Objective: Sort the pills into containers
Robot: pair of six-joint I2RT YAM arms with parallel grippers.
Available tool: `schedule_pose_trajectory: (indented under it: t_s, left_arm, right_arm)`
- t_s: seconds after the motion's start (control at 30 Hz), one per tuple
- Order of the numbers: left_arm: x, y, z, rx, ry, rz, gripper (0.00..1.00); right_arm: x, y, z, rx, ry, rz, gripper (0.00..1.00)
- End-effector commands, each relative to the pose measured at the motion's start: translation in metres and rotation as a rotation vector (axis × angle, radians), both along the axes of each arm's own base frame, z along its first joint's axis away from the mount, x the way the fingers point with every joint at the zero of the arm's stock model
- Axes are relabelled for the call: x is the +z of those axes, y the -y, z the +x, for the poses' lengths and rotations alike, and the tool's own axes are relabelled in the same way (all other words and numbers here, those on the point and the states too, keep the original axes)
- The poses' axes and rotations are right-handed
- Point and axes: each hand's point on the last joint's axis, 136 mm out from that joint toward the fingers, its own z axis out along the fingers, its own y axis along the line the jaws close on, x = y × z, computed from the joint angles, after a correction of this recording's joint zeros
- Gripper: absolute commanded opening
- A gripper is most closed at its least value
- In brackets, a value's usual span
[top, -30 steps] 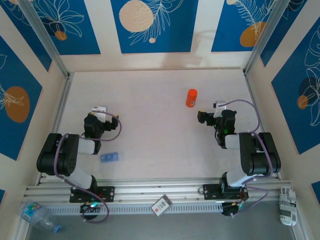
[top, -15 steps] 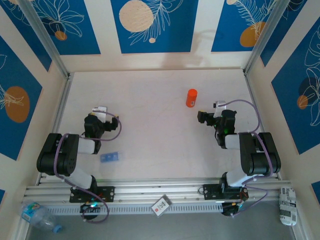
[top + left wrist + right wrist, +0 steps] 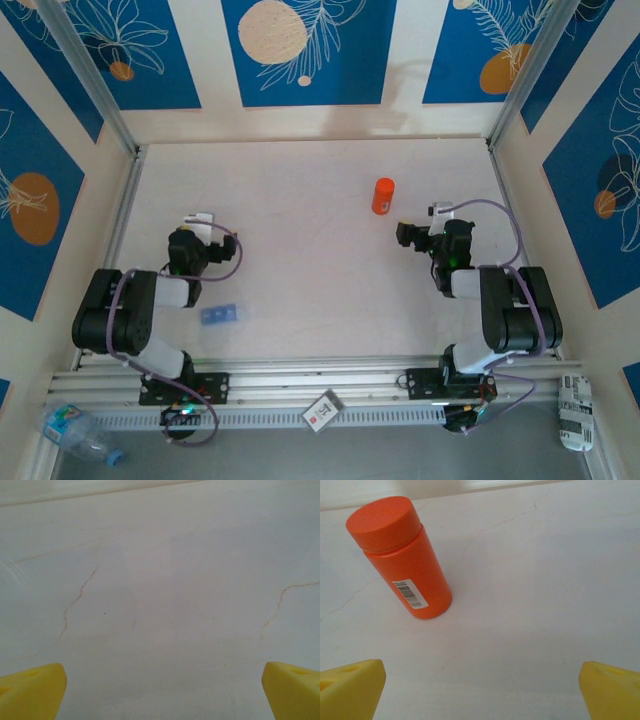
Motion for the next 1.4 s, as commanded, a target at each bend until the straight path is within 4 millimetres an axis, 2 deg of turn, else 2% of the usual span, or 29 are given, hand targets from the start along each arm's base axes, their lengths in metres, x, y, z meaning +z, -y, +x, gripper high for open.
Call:
schedule_pose_trajectory:
  t_s: [0.0, 0.13, 0.27, 0.4, 0.53, 0.6, 0.7, 0.87, 1.07, 1.17, 1.37]
  left_arm:
    - [0.031, -0.012, 0.008, 0.062, 0.025, -0.016, 1.00]
    - [0.048, -0.027, 0.010, 0.155, 0.000, -0.007, 1.00]
    - [0.067, -0.031, 0.008, 0.201, -0.032, -0.051, 1.00]
    - [0.079, -0.017, -0.002, 0.183, -0.152, -0.178, 1.00]
    - [0.080, -0.002, -0.021, 0.171, -0.246, -0.307, 1.00]
    - [0.077, 0.004, -0.032, 0.174, -0.286, -0.342, 1.00]
    - [0.067, 0.005, -0.054, 0.228, -0.364, -0.357, 1.00]
    - [0.040, 0.014, -0.085, 0.271, -0.454, -0.308, 1.00]
    - [0.002, 0.013, -0.119, 0.357, -0.555, -0.249, 1.00]
    - [-0.010, 0.010, -0.133, 0.396, -0.575, -0.231, 1.00]
    - [-0.016, 0.003, -0.149, 0.455, -0.581, -0.200, 1.00]
  right_arm:
    - [0.031, 0.009, 0.006, -0.065, 0.033, -0.034, 0.99]
    - [0.050, 0.030, 0.006, -0.244, -0.028, -0.046, 0.99]
    - [0.070, 0.032, 0.003, -0.280, -0.182, 0.108, 0.99]
    - [0.088, 0.040, -0.004, -0.349, -0.233, 0.377, 0.99]
    - [0.104, 0.035, -0.006, -0.337, -0.241, 0.389, 0.99]
    - [0.108, 0.025, -0.007, -0.303, -0.250, 0.373, 0.99]
    - [0.111, 0.000, -0.010, -0.206, -0.268, 0.364, 0.99]
    - [0.107, -0.054, -0.019, -0.039, -0.343, 0.304, 0.99]
    - [0.100, -0.107, -0.031, 0.097, -0.379, 0.176, 0.99]
    - [0.094, -0.123, -0.033, 0.129, -0.397, 0.151, 0.99]
    - [0.084, -0.144, -0.034, 0.168, -0.426, 0.124, 0.99]
